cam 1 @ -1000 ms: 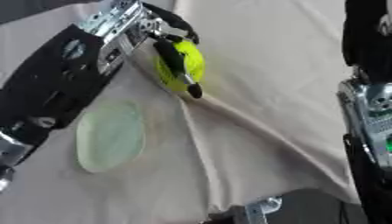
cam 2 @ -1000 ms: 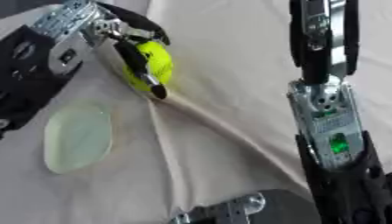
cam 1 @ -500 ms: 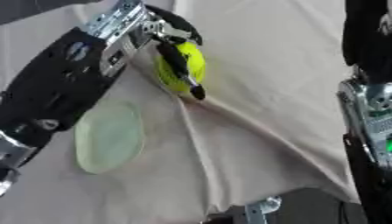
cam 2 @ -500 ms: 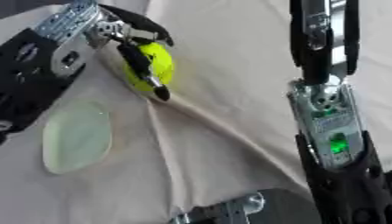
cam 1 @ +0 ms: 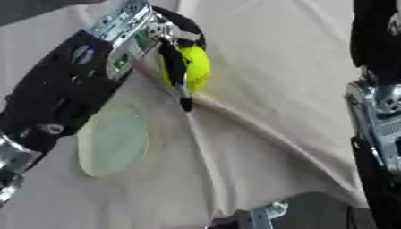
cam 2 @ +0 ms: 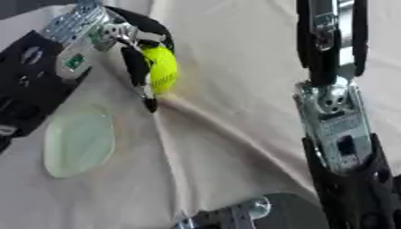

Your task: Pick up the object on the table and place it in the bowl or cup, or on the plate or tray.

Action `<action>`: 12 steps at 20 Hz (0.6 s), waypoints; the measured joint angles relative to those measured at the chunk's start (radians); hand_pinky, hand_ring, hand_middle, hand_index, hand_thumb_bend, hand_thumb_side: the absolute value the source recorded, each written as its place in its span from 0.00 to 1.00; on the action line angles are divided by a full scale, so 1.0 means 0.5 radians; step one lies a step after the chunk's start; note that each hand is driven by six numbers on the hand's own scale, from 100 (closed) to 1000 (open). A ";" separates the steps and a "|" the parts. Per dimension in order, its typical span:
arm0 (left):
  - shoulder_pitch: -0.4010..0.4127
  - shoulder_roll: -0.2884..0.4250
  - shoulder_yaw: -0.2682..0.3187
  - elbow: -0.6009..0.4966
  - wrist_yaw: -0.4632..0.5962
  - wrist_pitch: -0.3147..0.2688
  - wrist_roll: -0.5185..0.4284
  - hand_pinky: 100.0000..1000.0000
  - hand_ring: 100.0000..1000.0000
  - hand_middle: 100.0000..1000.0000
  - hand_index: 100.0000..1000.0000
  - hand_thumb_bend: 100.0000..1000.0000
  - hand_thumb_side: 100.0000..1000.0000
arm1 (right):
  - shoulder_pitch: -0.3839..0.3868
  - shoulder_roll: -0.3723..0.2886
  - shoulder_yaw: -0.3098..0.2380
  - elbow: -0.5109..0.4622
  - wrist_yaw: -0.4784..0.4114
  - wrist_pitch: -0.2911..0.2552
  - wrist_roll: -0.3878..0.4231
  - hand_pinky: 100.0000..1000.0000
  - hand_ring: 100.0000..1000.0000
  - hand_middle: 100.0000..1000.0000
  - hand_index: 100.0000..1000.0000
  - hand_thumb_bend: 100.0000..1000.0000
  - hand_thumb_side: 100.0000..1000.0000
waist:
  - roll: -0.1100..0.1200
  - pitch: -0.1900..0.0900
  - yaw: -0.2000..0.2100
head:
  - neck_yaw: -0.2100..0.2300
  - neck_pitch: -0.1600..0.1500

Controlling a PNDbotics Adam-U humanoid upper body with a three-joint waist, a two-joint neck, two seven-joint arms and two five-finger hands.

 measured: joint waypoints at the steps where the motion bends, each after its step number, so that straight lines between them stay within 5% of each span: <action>1: 0.008 0.003 0.000 -0.026 -0.017 0.000 0.000 0.00 0.34 0.58 0.46 0.94 0.22 | 0.000 0.000 0.000 0.000 0.002 0.000 0.000 0.63 0.95 0.91 0.96 0.00 0.92 | 0.000 0.000 0.003 | 0.000 0.000; 4: 0.034 0.027 0.007 -0.124 -0.061 0.002 0.001 0.00 0.27 0.50 0.35 0.75 0.18 | 0.001 0.000 -0.001 0.000 0.007 0.000 -0.001 0.63 0.95 0.91 0.97 0.00 0.92 | -0.001 0.000 0.010 | -0.001 0.000; 12: 0.057 0.089 0.045 -0.320 -0.122 0.062 0.100 0.00 0.23 0.47 0.33 0.70 0.18 | 0.003 0.000 -0.001 0.007 0.010 0.000 -0.001 0.63 0.95 0.91 0.97 0.00 0.92 | -0.003 0.000 0.025 | -0.002 0.000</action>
